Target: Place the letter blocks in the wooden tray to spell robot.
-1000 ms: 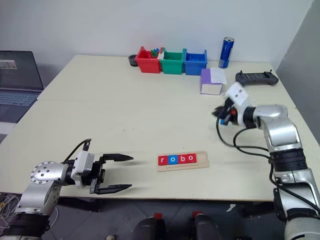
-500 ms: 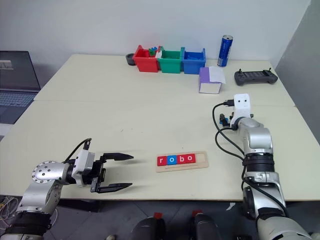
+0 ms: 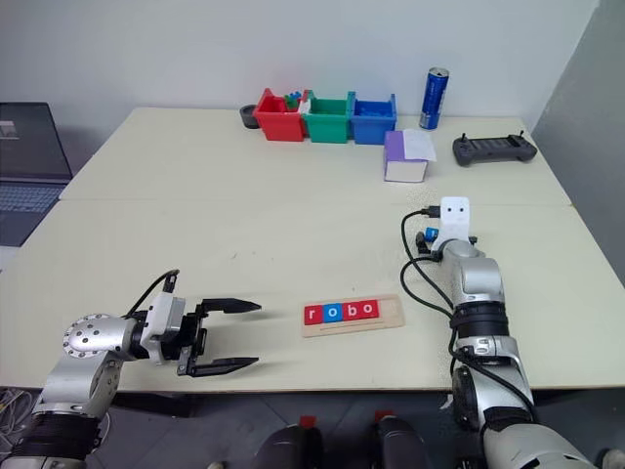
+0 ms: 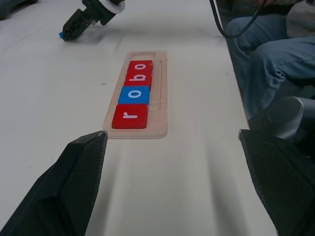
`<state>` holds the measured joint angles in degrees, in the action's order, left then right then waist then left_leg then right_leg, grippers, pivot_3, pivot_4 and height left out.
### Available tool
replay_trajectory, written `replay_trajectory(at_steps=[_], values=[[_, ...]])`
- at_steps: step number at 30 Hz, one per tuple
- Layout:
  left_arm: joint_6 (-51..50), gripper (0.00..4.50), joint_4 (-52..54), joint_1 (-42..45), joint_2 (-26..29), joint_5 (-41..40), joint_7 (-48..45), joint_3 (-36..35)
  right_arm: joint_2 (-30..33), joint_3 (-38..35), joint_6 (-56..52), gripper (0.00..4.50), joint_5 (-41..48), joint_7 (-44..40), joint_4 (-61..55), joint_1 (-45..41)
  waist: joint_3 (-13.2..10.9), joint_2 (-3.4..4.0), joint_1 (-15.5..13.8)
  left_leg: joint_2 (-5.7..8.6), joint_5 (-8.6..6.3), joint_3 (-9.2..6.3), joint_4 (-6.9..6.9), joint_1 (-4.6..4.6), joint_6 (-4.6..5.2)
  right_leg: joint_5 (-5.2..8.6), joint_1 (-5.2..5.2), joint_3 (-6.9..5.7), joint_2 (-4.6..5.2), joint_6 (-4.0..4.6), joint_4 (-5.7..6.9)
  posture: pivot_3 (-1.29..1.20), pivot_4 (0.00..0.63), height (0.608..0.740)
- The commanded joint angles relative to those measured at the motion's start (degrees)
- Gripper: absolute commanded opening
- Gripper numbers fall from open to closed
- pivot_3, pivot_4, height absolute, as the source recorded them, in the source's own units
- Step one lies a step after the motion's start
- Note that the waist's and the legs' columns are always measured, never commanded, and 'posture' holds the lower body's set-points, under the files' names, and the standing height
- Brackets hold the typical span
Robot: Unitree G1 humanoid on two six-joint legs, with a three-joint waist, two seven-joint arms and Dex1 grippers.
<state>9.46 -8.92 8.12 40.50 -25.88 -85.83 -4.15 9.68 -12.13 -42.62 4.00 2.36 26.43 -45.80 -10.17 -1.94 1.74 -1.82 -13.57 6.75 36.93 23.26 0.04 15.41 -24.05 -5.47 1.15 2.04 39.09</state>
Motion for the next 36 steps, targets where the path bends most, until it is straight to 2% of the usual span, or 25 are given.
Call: replay_trajectory(at_steps=[1, 2, 5, 7, 12, 13, 16, 20, 25, 30, 35, 36], values=[[0.8, 4.5, 0.9, 0.4, -0.1, -0.8, -0.6, -0.2, -1.3, -3.9, 3.0, 4.49, 2.6, 2.8, 4.7, -2.2, 0.0, -0.03, 0.1, 0.0, 0.0, 0.0, 0.0, -0.01, 0.0, 0.0, 0.01, 0.01, 0.0, 0.0, 0.0, 0.0, 0.15, 0.74], [0.8, 4.5, 1.0, 0.3, -0.1, -0.8, -0.6, -0.2, -1.6, -4.4, 3.5, 4.49, 2.8, 3.3, 5.9, -2.4, 0.0, -0.04, 0.1, -0.01, 0.0, 0.0, 0.0, -0.02, 0.0, 0.0, 0.02, 0.0, 0.0, 0.0, 0.0, 0.0, 0.15, 0.74], [0.9, 4.5, 1.4, -0.4, -0.1, -0.9, -0.6, -0.4, -1.9, -4.9, 3.9, 3.94, 3.1, 4.6, 7.5, -2.0, 0.1, -0.09, 0.1, -0.01, 0.0, 0.0, 0.01, -0.06, 0.0, -0.01, 0.06, 0.0, 0.0, -0.01, 0.0, 0.0, 0.15, 0.74], [1.4, 4.5, 1.6, -1.3, 0.0, -1.1, -0.8, -0.9, -2.5, -5.0, 3.0, 3.36, 3.0, 5.8, 6.7, -1.3, 0.1, -0.1, 0.1, -0.01, 0.0, 0.0, 0.01, -0.1, 0.01, -0.01, 0.09, 0.03, 0.0, -0.02, 0.0, 0.0, 0.15, 0.74], [2.0, 4.5, 1.3, -2.6, 0.3, -1.4, -0.9, -1.1, -2.4, -2.7, -0.1, 1.57, 1.9, 5.4, -0.1, 1.5, 0.1, -0.11, 0.1, -0.02, -0.01, 0.01, -0.06, -0.14, 0.03, -0.01, 0.09, 0.05, -0.01, -0.02, 0.0, 0.0, 0.15, 0.74], [1.9, 4.5, 0.7, -2.0, 0.3, -1.3, -1.1, -1.0, -1.9, -1.5, -0.7, 1.44, 1.4, 4.8, -2.7, 2.6, 0.1, -0.11, 0.1, -0.02, -0.02, 0.0, -0.07, -0.14, 0.04, -0.01, 0.09, 0.04, -0.01, -0.02, 0.0, 0.0, 0.15, 0.74], [1.7, 4.5, -1.3, 0.6, 0.2, -1.0, -1.8, -0.5, 0.4, 1.7, -2.9, 1.46, 0.4, 2.4, -12.9, 7.6, 0.1, -0.11, -0.1, -0.02, -0.13, -0.01, -0.07, -0.1, 0.22, 0.0, 0.08, 0.02, -0.01, -0.03, -0.01, 0.0, 0.15, 0.74], [2.0, 4.5, -3.4, 2.8, -0.1, -0.8, -3.7, 0.4, 3.4, 3.0, -8.2, 1.46, 2.2, -1.5, -32.5, 18.9, 0.2, -0.09, -0.4, 0.01, -0.14, -0.05, -0.06, 0.01, 0.23, 0.0, 0.04, 0.0, 0.0, -0.04, -0.1, 0.0, 0.15, 0.74], [2.8, 4.5, -7.0, 6.2, -0.8, -0.1, -5.5, 1.5, 3.7, -1.6, -13.8, 1.46, 7.5, -5.5, -51.3, 32.4, 0.2, -0.08, -0.3, 0.02, -0.14, -0.08, -0.04, 0.16, 0.23, 0.0, -0.07, -0.03, 0.0, -0.06, -0.11, 0.0, 0.15, 0.74], [3.5, 4.5, -8.7, 7.4, -1.4, 0.1, -6.4, 1.8, 6.1, 1.6, -15.0, 1.46, 8.1, -9.1, -58.4, 42.5, 0.2, -0.08, 0.0, -0.03, -0.15, -0.09, -0.04, 0.11, 0.25, 0.0, -0.07, -0.07, -0.06, -0.08, -0.09, 0.0, 0.15, 0.74], [3.8, 4.5, -9.4, 8.2, -1.6, 0.3, -6.6, 2.0, 6.4, 3.9, -16.8, 1.46, 8.3, -9.9, -57.7, 44.0, 0.2, -0.15, 0.0, -0.08, -0.15, -0.12, -0.03, 0.06, 0.25, -0.01, -0.04, -0.09, -0.12, -0.11, -0.09, 0.0, 0.15, 0.74], [3.7, 4.5, -9.2, 8.1, -1.6, 0.3, -6.6, 2.0, 6.3, 4.1, -17.0, 1.81, 8.1, -9.8, -57.2, 43.7, 0.2, -0.18, 0.0, -0.09, -0.15, -0.13, -0.03, 0.06, 0.25, -0.02, -0.04, -0.1, -0.13, -0.12, -0.08, 0.0, 0.15, 0.74]])
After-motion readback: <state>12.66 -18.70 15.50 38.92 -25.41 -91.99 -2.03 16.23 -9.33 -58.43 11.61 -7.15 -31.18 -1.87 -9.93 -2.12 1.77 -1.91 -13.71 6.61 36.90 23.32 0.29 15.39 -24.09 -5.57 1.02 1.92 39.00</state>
